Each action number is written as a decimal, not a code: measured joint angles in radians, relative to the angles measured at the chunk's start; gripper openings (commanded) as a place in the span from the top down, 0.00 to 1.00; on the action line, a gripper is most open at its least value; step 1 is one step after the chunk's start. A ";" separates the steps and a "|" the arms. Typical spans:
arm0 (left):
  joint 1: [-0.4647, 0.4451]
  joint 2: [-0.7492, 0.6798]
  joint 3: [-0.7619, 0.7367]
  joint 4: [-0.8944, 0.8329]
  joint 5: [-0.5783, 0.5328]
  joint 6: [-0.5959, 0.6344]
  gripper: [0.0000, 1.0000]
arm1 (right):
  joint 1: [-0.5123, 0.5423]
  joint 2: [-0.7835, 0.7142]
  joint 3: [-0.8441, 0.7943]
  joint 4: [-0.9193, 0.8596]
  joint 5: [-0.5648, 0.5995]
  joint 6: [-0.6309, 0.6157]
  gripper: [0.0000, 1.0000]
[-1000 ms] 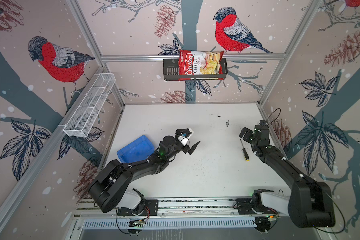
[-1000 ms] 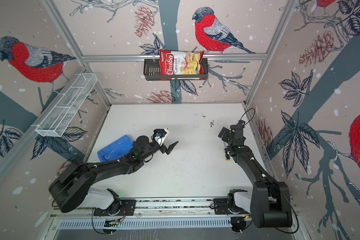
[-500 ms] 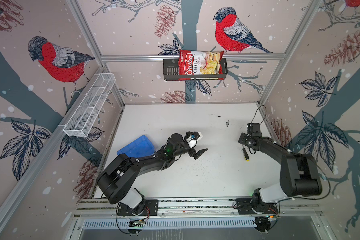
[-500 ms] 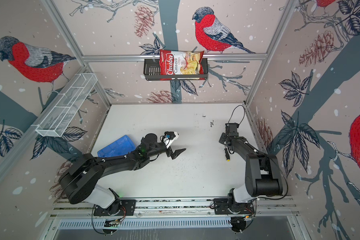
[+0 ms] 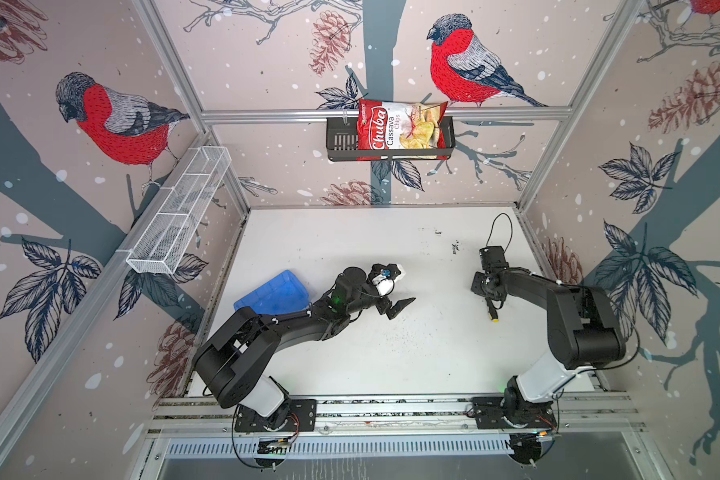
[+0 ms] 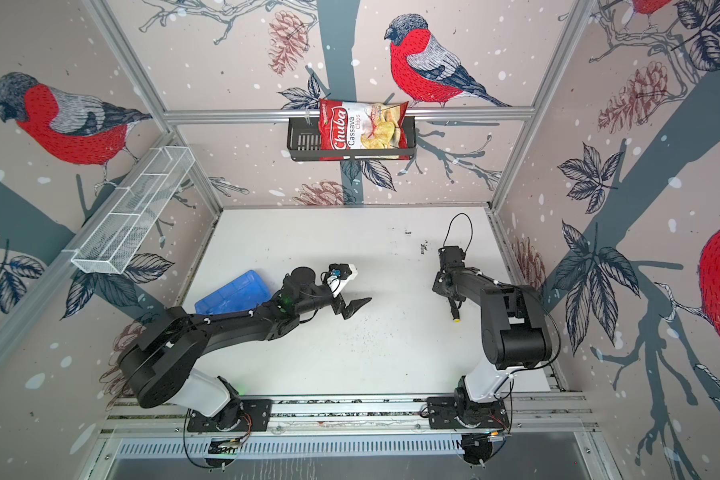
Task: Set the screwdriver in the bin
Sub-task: 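Close the right gripper on the black-and-yellow screwdriver while the left arm reaches forward, then lift the screwdriver with the right gripper toward the open left gripper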
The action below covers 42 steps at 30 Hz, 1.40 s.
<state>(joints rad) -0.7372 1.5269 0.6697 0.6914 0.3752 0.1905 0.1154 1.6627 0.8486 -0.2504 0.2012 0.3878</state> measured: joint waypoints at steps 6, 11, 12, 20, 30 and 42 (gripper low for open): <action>-0.001 -0.002 -0.001 0.000 -0.010 0.000 0.01 | -0.011 0.000 -0.008 0.025 -0.039 0.000 0.76; -0.001 -0.002 -0.012 0.000 -0.012 -0.001 0.01 | -0.014 -0.012 -0.021 0.034 -0.054 0.000 0.91; -0.001 -0.002 -0.012 0.001 -0.013 -0.001 0.01 | -0.016 -0.014 -0.023 0.034 -0.056 0.000 0.92; -0.001 0.005 -0.012 0.006 -0.027 -0.014 0.01 | -0.019 -0.027 -0.031 0.033 -0.075 0.003 1.00; 0.002 -0.002 -0.061 0.094 -0.039 -0.064 0.01 | -0.019 -0.110 -0.075 0.067 -0.074 0.031 1.00; 0.014 -0.011 0.030 0.128 -0.075 -0.201 0.01 | 0.052 -0.330 -0.152 0.174 -0.028 0.037 1.00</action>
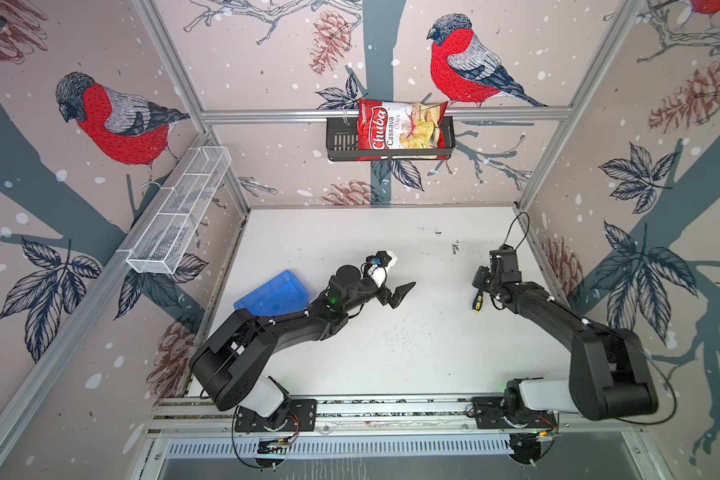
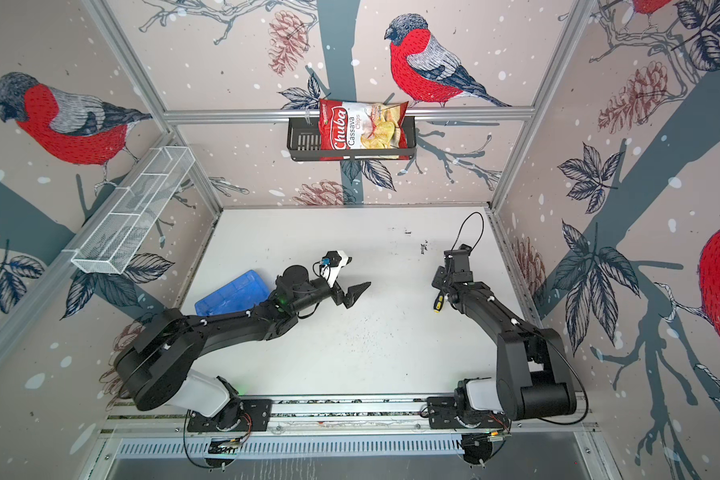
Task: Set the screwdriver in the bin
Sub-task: 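Lift the screwdriver with the right gripper toward the open left gripper, then close the left gripper on the screwdriver handle beside the right gripper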
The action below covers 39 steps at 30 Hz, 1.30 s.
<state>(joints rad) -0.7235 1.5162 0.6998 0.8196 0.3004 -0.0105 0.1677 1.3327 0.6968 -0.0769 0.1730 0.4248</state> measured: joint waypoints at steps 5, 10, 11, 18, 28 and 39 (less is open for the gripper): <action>-0.016 0.035 0.084 -0.052 -0.014 -0.048 0.01 | 0.049 -0.092 -0.007 0.063 0.012 -0.004 1.00; -0.035 0.076 0.145 -0.067 -0.009 -0.146 0.01 | 0.082 -0.166 -0.008 0.129 0.016 0.001 1.00; -0.039 0.086 0.154 -0.058 -0.003 -0.171 0.03 | 0.085 -0.180 -0.011 0.144 0.016 0.007 1.00; -0.068 0.184 0.214 0.016 0.056 -0.294 0.03 | 0.134 -0.260 -0.067 0.299 -0.027 0.089 1.00; -0.086 0.240 0.283 0.045 0.070 -0.412 0.11 | 0.235 -0.313 -0.125 0.507 -0.090 0.135 1.00; -0.102 0.279 0.346 0.047 0.075 -0.464 0.38 | 0.291 -0.313 -0.129 0.618 -0.150 0.176 1.00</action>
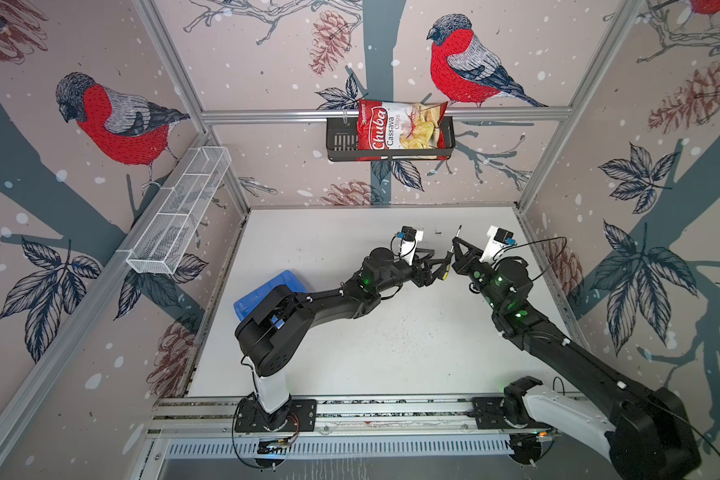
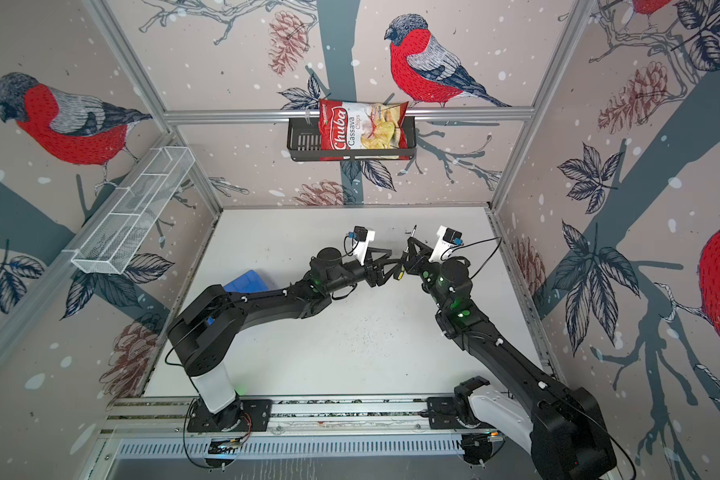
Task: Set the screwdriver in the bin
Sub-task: 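Close the left gripper on the screwdriver handle beside the right gripper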
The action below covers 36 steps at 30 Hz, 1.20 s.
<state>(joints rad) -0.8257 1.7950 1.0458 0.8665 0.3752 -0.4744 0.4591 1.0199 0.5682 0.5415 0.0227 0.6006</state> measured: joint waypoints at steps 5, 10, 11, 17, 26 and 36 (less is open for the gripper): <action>-0.008 0.011 0.007 -0.001 0.013 -0.011 0.42 | 0.012 0.000 0.000 0.026 -0.001 0.000 1.00; -0.012 0.018 0.012 0.001 0.014 -0.024 0.45 | 0.020 -0.001 0.000 0.034 -0.004 0.000 1.00; -0.013 0.020 0.013 0.001 0.016 -0.024 0.46 | 0.021 -0.001 0.000 0.034 -0.004 0.000 1.00; -0.018 0.027 0.014 0.003 0.017 -0.027 0.49 | 0.024 -0.001 0.000 0.042 0.002 -0.001 1.00; -0.022 0.025 0.007 0.006 0.017 -0.023 0.72 | 0.026 0.010 0.014 0.072 0.016 -0.022 1.00; -0.023 0.011 0.000 0.004 0.009 0.001 0.86 | 0.027 0.007 0.023 0.069 0.015 -0.031 0.97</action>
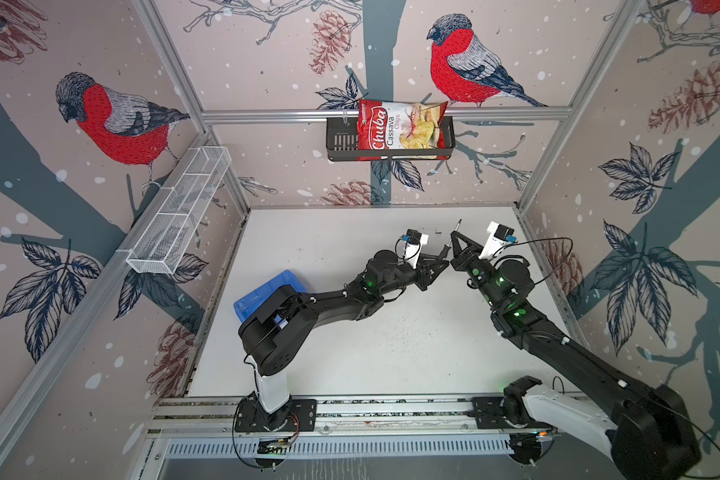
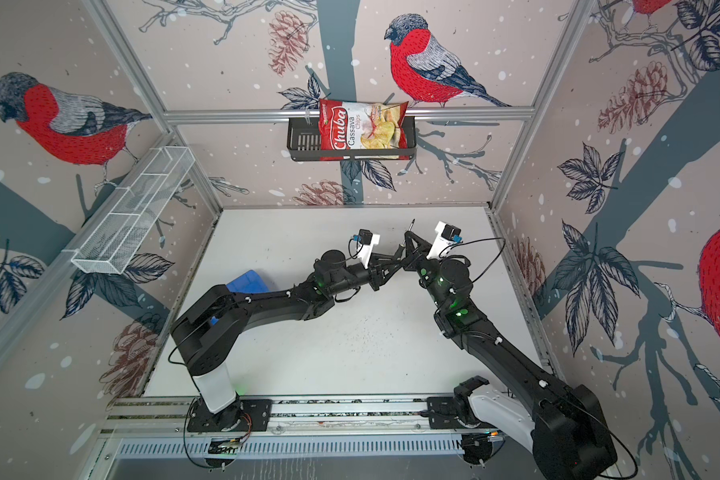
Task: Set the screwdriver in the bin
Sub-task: 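Close the left gripper on the screwdriver handle beside the right gripper, then carry the screwdriver over the blue bin with the left gripper while the right withdraws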
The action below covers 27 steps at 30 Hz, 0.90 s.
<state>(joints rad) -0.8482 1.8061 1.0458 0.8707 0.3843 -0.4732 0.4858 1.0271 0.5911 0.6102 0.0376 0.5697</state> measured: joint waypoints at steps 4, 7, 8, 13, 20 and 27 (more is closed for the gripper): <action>0.000 -0.005 -0.009 0.007 -0.004 0.003 0.88 | 0.000 -0.001 0.007 -0.014 -0.005 -0.005 0.74; 0.000 -0.014 -0.022 0.006 -0.018 0.010 0.89 | 0.000 -0.008 0.012 -0.019 -0.004 -0.022 0.46; 0.000 -0.021 -0.028 0.005 -0.019 0.014 0.89 | 0.000 -0.012 0.012 -0.021 -0.005 -0.025 0.36; 0.003 -0.071 -0.066 0.001 -0.045 0.080 0.92 | 0.000 -0.040 0.013 -0.044 -0.019 -0.061 0.10; 0.074 -0.187 -0.180 -0.026 -0.071 0.163 0.95 | 0.001 -0.090 -0.010 -0.063 -0.050 -0.146 0.00; 0.176 -0.326 -0.270 -0.096 -0.066 0.226 0.98 | 0.011 -0.081 -0.021 -0.062 -0.154 -0.264 0.00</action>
<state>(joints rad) -0.6724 1.4799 0.7757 0.7750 0.3187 -0.2470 0.4965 0.9459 0.5701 0.5484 -0.1162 0.3058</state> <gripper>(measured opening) 0.275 0.997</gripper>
